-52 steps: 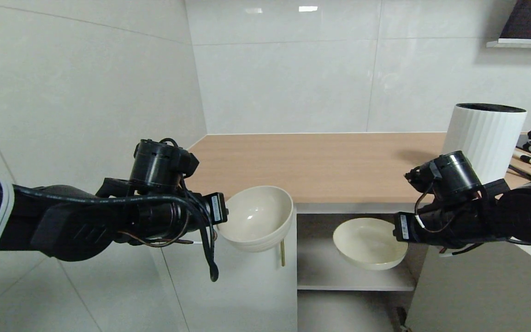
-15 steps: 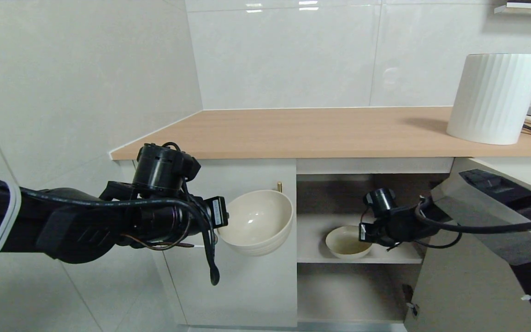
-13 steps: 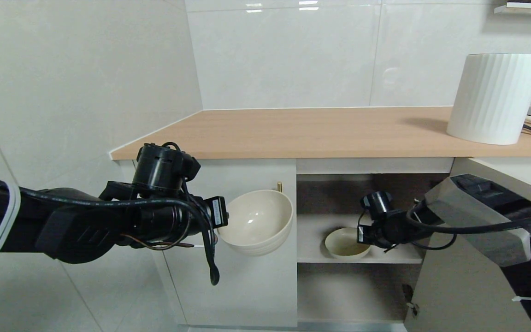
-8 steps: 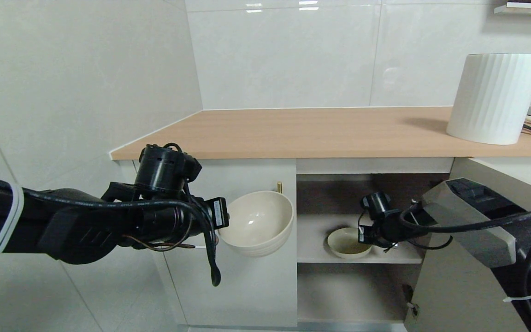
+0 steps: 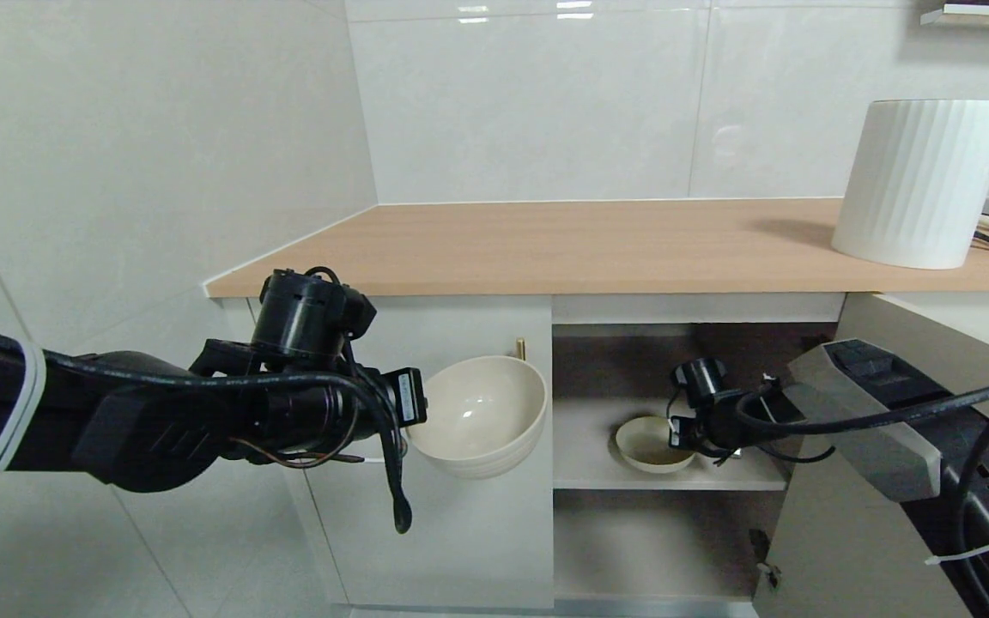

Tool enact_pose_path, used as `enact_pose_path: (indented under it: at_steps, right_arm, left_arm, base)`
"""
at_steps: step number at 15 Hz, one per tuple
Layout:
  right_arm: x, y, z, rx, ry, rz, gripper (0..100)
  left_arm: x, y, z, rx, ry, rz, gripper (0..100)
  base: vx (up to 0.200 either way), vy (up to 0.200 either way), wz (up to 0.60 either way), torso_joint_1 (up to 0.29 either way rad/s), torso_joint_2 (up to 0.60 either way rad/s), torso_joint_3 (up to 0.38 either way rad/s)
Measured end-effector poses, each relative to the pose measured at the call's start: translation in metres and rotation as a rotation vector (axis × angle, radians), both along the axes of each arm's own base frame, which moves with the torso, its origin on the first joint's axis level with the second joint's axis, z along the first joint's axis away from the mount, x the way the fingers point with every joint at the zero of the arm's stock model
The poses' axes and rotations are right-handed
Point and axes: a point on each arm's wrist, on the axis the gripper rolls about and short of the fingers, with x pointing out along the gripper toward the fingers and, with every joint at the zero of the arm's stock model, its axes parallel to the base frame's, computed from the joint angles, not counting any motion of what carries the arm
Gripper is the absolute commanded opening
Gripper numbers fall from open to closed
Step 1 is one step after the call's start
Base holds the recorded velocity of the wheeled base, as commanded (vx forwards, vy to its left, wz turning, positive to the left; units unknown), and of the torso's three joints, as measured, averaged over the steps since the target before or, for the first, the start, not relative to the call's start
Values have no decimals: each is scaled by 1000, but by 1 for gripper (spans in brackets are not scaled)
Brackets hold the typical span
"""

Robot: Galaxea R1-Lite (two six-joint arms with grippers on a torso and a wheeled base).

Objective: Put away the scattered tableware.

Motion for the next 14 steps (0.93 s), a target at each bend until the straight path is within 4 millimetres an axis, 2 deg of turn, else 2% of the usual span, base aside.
enact_pose_path:
  at_steps: [3, 4, 10, 12, 14]
  right_arm:
    - [0, 0, -1, -1, 0, -2, 0]
    - [0, 0, -1, -2, 0, -4, 100]
    - [0, -1, 0, 1, -8, -23, 100]
    - [-1, -2, 7, 13, -19, -42, 100]
    - [-10, -3, 18, 24, -10, -52, 100]
  left_arm:
    - [0, 0, 0, 0, 1, -1, 0]
    - [0, 0, 0, 0, 1, -1, 0]
    - [0, 0, -1, 1, 3, -1, 0]
    - [0, 0, -1, 1, 3, -2, 0]
    - [0, -5, -3, 4, 9, -16, 0]
  base:
    - [0, 0, 0, 0, 0, 0]
    - [0, 0, 0, 0, 0, 0]
    - [0, 0, 0, 0, 0, 0]
    - [0, 0, 0, 0, 0, 0]
    - [0, 0, 0, 0, 0, 0]
